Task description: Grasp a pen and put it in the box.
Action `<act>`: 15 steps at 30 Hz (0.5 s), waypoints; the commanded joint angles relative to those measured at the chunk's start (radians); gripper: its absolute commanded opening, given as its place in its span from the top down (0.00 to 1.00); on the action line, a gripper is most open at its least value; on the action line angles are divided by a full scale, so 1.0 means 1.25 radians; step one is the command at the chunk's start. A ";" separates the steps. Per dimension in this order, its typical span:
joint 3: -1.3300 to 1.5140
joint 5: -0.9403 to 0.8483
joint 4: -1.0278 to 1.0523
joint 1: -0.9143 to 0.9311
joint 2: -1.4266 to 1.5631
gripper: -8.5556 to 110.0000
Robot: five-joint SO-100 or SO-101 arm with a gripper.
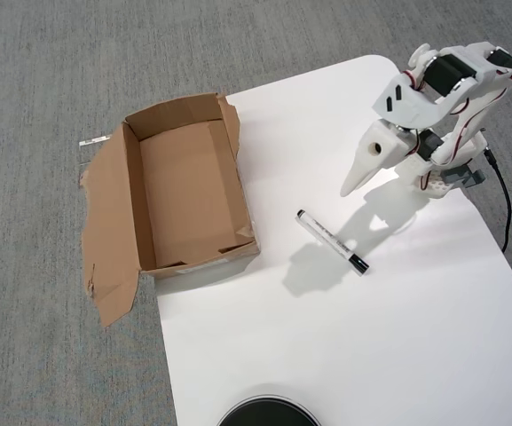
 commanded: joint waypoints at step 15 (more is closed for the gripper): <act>-0.013 -0.003 -0.013 -0.082 -0.179 0.74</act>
